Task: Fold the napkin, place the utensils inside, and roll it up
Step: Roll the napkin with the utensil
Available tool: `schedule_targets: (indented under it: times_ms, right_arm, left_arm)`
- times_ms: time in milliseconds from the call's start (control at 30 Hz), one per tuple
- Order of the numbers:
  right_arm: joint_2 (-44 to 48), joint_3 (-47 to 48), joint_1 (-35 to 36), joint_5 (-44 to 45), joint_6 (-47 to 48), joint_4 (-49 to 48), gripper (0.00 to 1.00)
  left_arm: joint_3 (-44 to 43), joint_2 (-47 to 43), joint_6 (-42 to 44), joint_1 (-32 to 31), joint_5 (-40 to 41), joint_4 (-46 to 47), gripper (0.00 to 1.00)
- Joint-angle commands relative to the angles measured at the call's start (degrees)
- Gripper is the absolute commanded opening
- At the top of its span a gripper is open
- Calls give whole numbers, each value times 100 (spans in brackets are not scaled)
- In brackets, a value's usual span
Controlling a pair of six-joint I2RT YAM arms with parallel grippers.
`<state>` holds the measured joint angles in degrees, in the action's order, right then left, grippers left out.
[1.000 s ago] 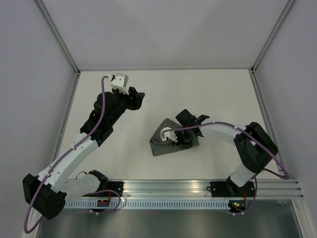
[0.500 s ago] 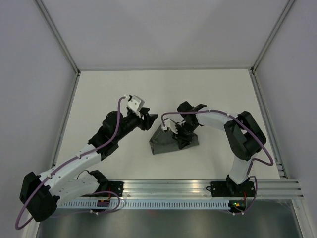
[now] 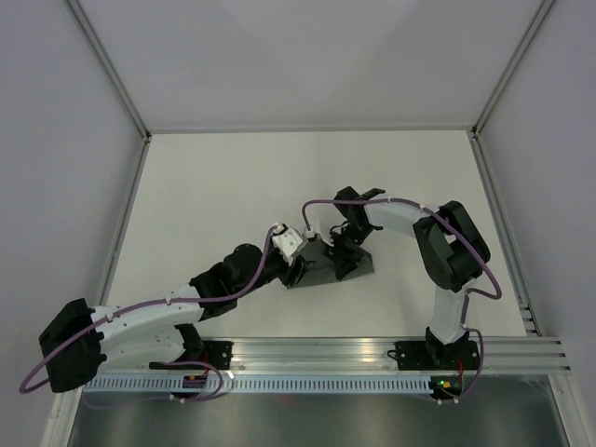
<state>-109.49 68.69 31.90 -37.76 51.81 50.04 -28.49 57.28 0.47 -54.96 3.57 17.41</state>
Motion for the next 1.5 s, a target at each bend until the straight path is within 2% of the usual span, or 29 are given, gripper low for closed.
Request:
schedule_targets:
  times_ms: [0,267,400,600,867,1367,1467]
  right_arm:
    - [-669,-303,9,621,207,243,2]
    - [-845,-101,-43,568,180,418,2]
    - [-898,-57,-79,585,171,463,2]
    - [-1004,-4,-131,612,171,515,2]
    - [-1197,180,-219,489,207,691,2]
    - [-1320,330,-325,418,268,849,2]
    - [-1320,356,-369,383,277,867,3]
  left_arm:
    - [89,283,585,-488,328,562,60]
    - [-200,1750,1165,-1218,706,773,61]
    - [-394,2419,1473,-1333,785,992,61]
    - [-429,3174,1913,-1386,891,1792,63]
    - [-570,3703,2229,-1403,855,2257,63]
    - [-737,4344,2431,-1403,777,2285,63]
    - [-824,4415,2423,-1403,715,2127,59]
